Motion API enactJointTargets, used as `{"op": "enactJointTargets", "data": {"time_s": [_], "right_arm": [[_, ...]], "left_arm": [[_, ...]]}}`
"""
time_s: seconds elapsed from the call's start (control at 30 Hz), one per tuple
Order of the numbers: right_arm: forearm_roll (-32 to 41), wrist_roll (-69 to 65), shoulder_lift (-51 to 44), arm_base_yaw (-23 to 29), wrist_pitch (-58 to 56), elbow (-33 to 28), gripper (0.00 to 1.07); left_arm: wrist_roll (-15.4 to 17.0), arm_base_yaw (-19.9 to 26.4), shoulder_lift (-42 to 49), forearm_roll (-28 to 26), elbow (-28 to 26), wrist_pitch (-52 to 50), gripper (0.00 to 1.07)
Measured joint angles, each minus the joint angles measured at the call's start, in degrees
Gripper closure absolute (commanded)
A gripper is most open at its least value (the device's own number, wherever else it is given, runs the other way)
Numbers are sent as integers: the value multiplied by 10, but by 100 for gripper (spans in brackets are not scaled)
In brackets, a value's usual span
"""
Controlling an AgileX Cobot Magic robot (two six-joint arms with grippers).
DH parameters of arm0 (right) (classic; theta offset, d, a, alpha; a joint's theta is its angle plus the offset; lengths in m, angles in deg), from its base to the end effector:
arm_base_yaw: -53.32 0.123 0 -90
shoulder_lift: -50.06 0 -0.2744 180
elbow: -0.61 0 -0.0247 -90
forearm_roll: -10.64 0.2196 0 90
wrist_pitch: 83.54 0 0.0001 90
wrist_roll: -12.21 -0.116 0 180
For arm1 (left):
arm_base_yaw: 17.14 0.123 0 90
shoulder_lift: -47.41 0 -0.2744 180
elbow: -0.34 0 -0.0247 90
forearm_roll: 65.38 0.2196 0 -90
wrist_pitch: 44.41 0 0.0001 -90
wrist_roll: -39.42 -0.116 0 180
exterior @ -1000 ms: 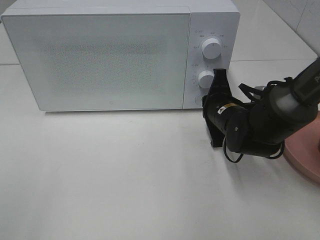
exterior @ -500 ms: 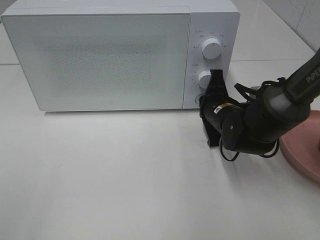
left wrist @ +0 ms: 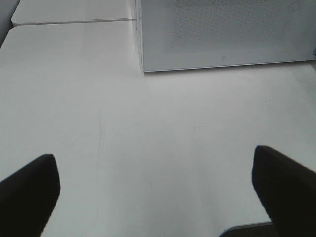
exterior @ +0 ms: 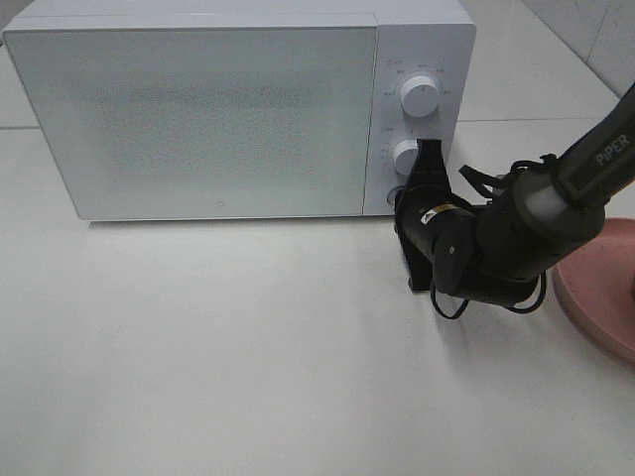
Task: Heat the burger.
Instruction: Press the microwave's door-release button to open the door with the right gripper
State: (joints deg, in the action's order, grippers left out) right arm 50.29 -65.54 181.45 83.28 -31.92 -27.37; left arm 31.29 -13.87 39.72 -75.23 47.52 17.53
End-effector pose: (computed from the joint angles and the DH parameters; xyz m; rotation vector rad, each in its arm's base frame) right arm 0.3519 0.1359 0.0892 1.5343 1.4224 0.9976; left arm -0.0029 -0.0177 0.2551 0.0986 2.0254 -0.0799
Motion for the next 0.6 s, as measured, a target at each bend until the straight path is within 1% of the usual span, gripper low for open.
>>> {"op": "enactJointTargets", "data": {"time_s": [0.3,0.37,0.6], "right_arm": [[20,0,8,2,0,19,107],[29,2,17,7,5,34,107],[45,10,25,13,13,42,107]], "left_arm": [[0,0,0,0,0,0,9],[0,0,0,0,0,0,9],[0,0,0,0,0,0,9]]}}
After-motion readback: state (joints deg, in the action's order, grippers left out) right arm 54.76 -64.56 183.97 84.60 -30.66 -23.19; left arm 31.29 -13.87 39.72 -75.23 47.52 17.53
